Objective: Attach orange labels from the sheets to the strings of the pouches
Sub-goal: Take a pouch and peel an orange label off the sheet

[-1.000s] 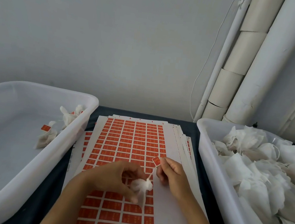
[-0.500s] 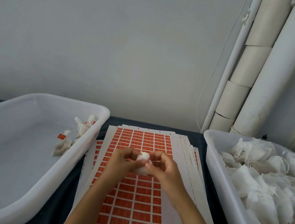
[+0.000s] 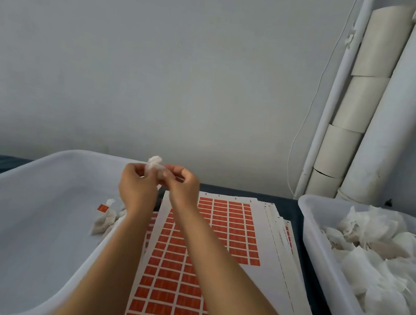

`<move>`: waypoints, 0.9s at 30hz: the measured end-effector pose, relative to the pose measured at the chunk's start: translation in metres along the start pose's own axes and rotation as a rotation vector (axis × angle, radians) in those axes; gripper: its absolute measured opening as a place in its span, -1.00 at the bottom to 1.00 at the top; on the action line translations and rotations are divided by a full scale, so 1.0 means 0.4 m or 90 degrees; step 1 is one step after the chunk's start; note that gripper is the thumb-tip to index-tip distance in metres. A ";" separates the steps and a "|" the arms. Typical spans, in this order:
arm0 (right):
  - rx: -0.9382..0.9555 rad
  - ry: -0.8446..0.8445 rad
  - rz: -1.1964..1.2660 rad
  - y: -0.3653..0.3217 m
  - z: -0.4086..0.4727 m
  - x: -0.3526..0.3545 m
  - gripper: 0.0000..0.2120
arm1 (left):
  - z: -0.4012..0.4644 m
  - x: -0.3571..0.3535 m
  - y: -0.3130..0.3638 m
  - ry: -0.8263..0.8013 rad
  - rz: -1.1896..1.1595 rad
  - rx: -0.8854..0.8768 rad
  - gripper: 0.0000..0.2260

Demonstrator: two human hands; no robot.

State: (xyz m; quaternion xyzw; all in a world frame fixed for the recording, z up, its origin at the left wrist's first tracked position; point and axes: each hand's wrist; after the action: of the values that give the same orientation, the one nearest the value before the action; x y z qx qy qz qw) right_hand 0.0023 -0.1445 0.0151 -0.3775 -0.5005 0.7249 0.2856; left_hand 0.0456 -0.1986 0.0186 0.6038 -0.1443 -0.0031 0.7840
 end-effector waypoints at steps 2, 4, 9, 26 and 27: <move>-0.076 -0.047 0.019 0.022 0.013 -0.023 -0.82 | 0.026 0.011 -0.017 0.011 0.023 0.069 -0.84; -0.153 -0.083 0.059 0.036 0.022 -0.033 -0.70 | 0.042 0.019 -0.029 -0.014 0.042 0.120 -0.78; -0.155 -0.071 0.062 0.028 0.020 -0.015 -0.69 | 0.037 0.027 -0.016 0.004 0.068 0.140 -0.67; -0.080 0.181 -0.132 -0.161 -0.041 0.361 -0.73 | -0.270 -0.202 0.057 -0.357 0.199 -0.214 -0.83; -0.078 0.209 -0.145 -0.175 -0.035 0.388 -0.73 | -0.288 -0.228 0.062 -0.382 0.192 -0.218 -0.82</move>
State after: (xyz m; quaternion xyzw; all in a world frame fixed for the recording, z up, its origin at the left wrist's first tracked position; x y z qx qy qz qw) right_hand -0.0691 0.0092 0.0372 -0.4482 -0.5301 0.5846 0.4200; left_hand -0.0194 -0.0666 -0.0048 0.4082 -0.4520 -0.0886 0.7882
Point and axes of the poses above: each hand's wrist, its own z-axis towards the middle knuckle, its own x-axis out of the back of the hand, y = z × x, and after that the axes turned 9 degrees about z, right-handed
